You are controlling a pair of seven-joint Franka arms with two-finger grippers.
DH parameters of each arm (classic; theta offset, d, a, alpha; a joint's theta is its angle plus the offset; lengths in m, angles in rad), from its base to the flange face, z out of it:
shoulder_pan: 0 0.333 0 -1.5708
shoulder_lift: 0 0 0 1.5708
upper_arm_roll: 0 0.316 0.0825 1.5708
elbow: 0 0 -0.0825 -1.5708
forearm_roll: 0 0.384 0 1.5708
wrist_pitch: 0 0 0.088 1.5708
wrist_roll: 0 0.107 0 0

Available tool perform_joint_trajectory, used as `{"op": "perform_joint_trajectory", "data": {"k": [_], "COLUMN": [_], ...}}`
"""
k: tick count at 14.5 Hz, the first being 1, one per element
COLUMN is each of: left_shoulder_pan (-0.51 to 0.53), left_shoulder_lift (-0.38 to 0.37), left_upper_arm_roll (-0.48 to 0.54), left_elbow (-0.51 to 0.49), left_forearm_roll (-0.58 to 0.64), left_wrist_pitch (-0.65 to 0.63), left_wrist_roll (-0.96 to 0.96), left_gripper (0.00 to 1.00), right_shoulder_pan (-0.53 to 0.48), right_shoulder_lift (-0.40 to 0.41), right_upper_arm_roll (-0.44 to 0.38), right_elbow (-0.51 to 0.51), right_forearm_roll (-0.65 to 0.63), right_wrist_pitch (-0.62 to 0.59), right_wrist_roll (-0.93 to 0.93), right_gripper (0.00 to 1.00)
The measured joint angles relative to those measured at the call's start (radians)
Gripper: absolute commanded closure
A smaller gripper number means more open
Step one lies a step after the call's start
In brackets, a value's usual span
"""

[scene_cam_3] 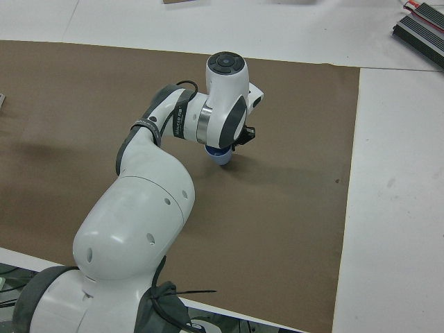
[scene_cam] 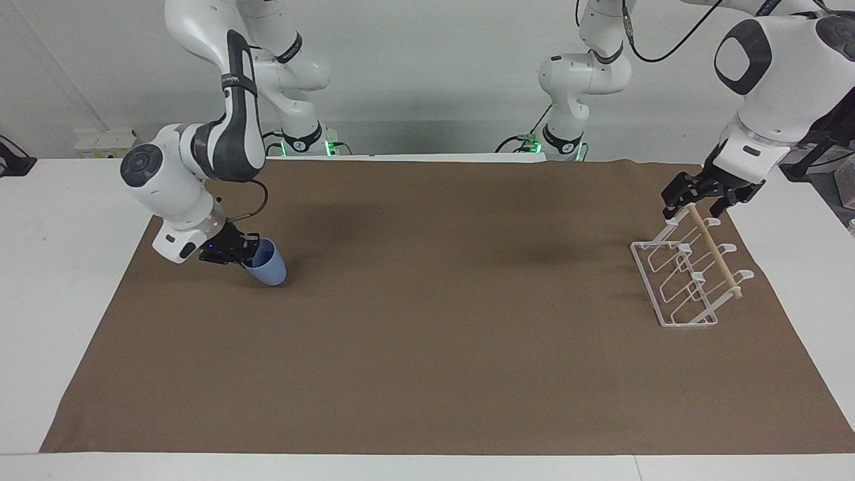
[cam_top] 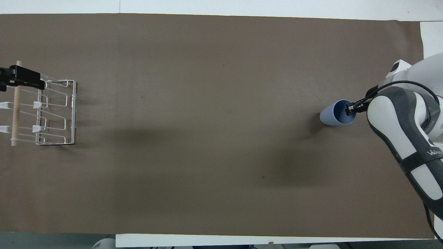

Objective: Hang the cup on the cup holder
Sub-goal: 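Lift the blue cup with the right gripper toward the left gripper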

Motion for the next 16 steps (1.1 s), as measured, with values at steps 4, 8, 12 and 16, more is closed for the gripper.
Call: {"op": "perform_joint_trajectory", "data": {"k": [4, 8, 12, 16], "left_shoulder_pan": [-0.002, -0.002, -0.004, -0.062], "left_shoulder_lift": [-0.010, -0.025, -0.053, -0.093], "left_upper_arm_roll": [-0.004, -0.004, -0.008, -0.020], "left_elbow": [0.000, 0.000, -0.001, -0.079], "left_forearm_roll": [0.000, 0.000, 0.000, -0.015], "left_wrist_pitch": [-0.021, -0.024, -0.045, -0.047], "left_wrist_roll": [0.000, 0.000, -0.029, -0.303], "left_gripper": [0.00, 0.00, 0.00, 0.00], "right_shoulder_pan": [0.076, 0.130, 0.311, 0.477], "right_shoulder_lift": [-0.001, -0.002, -0.039, -0.060], "right_upper_arm_roll": [0.003, 0.008, 0.013, 0.016], "right_elbow": [0.076, 0.081, 0.093, 0.091], "right_forearm_roll": [0.289, 0.674, 0.850, 0.919], "right_wrist_pitch": [-0.103, -0.174, -0.119, 0.040], "right_wrist_roll": [0.024, 0.159, 0.420, 0.596], "right_gripper": [1.00, 1.00, 1.00, 1.00]}}
